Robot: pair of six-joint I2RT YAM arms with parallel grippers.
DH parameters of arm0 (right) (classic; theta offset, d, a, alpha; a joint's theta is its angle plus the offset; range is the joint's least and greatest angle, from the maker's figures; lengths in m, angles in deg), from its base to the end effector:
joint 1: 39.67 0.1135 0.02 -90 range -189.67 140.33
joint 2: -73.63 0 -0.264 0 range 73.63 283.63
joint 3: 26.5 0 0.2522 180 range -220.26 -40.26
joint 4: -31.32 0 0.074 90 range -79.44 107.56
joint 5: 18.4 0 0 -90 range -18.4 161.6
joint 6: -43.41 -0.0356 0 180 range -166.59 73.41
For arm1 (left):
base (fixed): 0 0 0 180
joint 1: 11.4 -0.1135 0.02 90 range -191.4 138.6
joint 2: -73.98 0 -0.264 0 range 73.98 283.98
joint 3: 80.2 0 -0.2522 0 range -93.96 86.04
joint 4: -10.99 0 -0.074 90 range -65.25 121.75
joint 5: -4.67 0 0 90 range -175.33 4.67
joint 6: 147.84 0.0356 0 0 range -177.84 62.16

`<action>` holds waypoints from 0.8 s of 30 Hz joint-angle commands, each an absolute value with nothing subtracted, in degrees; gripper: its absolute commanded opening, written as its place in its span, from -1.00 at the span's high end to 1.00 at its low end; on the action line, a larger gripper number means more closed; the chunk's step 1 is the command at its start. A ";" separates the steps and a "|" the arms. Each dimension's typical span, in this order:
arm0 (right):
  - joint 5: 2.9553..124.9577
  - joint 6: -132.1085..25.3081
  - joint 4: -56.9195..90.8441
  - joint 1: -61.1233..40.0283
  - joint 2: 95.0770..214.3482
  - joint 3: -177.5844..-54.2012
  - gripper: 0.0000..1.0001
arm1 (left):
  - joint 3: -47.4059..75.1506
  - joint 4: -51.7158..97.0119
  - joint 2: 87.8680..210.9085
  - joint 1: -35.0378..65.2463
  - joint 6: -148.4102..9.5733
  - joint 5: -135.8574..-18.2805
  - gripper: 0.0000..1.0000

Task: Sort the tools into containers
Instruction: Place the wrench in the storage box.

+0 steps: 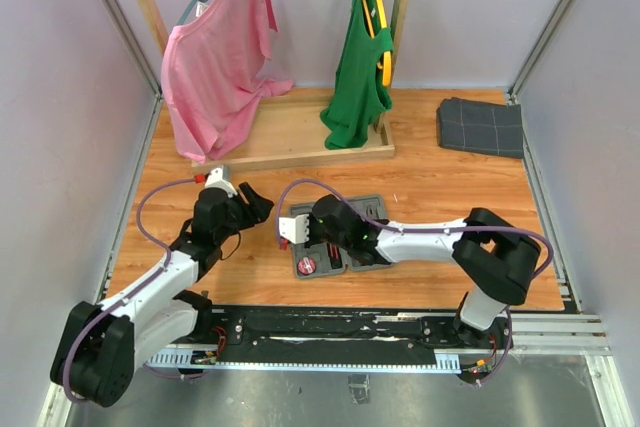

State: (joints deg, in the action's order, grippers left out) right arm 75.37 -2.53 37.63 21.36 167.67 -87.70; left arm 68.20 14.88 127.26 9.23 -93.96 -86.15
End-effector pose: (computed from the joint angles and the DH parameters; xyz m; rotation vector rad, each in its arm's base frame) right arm 0.1708 0.3037 0.1912 -1.5898 1.2701 0.1194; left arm 0.1830 -0.0684 0.1846 -0.2884 2.0513 -0.6073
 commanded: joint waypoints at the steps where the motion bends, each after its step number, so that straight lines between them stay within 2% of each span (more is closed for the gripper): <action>1: 78.02 1.81 36.54 22.62 170.55 -90.89 0.91 | 68.75 6.24 130.13 5.81 -94.20 -85.07 -0.22; 9: 80.06 3.48 36.35 22.99 175.21 -93.73 0.88 | 68.79 -0.11 134.52 5.04 -93.45 -86.78 -0.20; 24: 83.13 4.04 38.25 23.00 182.47 -97.76 0.85 | 71.19 1.91 130.20 5.04 -90.19 -88.85 -0.20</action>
State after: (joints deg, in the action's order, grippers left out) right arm 81.25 3.15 36.54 22.28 181.24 -95.35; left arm 70.97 3.65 130.78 5.53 -91.66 -87.70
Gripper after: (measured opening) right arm 0.071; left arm 0.600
